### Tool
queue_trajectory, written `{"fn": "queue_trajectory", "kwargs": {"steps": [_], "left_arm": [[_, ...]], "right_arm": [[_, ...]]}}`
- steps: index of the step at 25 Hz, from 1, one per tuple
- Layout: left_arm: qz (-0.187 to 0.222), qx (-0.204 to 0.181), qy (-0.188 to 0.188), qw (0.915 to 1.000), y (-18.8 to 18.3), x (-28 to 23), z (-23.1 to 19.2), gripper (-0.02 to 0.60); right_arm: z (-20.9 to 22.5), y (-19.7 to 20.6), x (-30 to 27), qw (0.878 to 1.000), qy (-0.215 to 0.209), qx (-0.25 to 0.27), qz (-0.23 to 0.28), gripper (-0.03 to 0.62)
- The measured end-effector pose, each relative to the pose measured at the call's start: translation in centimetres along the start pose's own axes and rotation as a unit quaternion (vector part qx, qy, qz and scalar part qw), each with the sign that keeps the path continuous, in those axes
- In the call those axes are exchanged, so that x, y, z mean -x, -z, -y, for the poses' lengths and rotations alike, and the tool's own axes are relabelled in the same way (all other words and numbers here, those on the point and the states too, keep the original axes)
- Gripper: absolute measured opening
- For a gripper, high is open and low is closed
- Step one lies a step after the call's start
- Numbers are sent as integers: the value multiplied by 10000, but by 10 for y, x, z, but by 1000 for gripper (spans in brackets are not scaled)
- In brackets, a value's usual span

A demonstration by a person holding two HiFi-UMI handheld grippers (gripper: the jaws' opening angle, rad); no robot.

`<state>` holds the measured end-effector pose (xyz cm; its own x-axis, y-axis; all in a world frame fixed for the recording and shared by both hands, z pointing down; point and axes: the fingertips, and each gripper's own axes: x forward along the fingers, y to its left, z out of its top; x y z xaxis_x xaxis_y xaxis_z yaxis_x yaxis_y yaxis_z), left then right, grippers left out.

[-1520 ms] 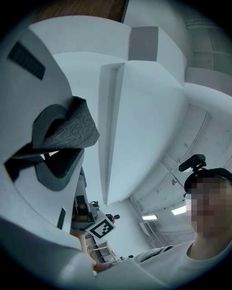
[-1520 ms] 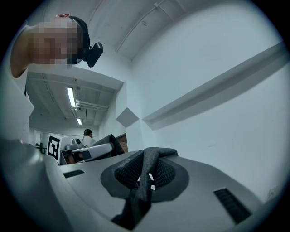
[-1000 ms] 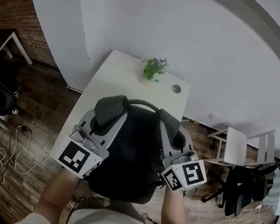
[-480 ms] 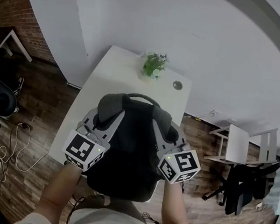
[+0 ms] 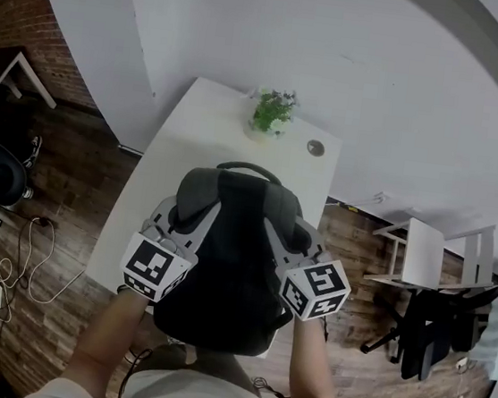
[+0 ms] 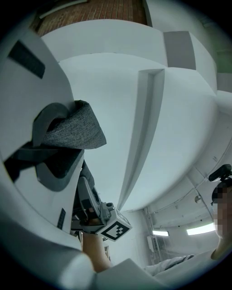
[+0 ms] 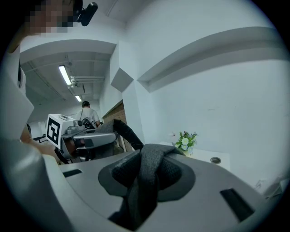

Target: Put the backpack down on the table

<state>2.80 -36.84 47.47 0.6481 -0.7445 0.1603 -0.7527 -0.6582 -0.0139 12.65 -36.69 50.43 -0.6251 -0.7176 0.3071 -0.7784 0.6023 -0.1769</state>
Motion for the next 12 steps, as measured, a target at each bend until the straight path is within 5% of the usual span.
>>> {"fn": "queue_trajectory", "kwargs": {"steps": [12], "left_arm": [[-346, 189, 5, 9992, 25, 5, 6, 94]], "right_arm": [[6, 30, 11, 9987, 179, -18, -473, 208]]}}
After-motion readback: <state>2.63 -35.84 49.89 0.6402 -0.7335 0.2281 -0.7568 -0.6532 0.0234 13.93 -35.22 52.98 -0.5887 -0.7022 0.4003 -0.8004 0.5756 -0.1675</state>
